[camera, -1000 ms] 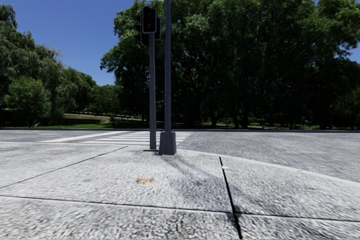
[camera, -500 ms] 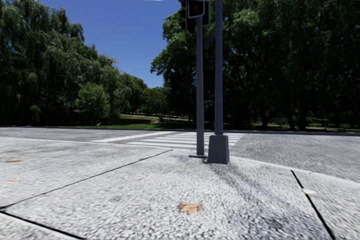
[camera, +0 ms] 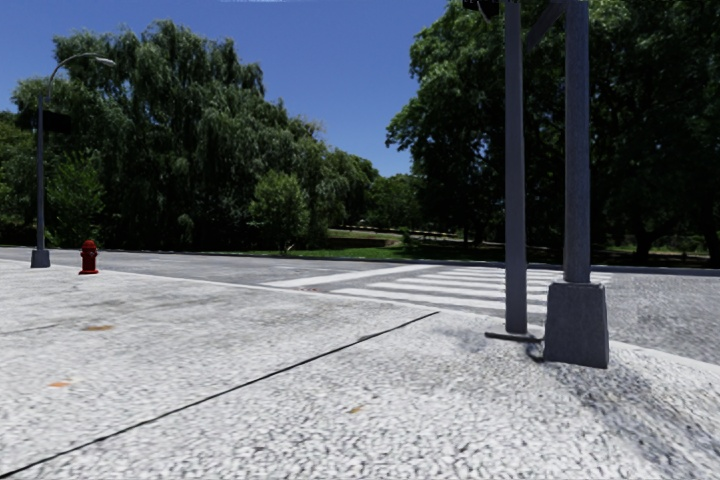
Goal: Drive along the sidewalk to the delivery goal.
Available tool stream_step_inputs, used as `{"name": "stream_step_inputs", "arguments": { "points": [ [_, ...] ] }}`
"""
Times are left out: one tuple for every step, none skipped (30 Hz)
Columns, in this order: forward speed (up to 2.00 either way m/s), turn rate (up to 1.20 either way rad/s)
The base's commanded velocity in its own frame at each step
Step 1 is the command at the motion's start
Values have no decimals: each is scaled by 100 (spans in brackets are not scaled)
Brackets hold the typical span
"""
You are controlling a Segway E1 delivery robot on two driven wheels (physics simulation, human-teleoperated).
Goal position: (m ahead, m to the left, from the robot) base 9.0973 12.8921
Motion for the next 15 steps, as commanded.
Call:
{"name": "stream_step_inputs", "arguments": {
  "points": [
    [165, 45],
    [165, 45],
    [166, 45],
    [166, 45],
    [166, 45],
    [167, 45],
    [168, 45],
    [169, 45],
    [170, 45],
    [171, 45],
    [172, 45],
    [172, 45],
    [172, 45],
    [173, 47],
    [173, 48]
  ]
}}
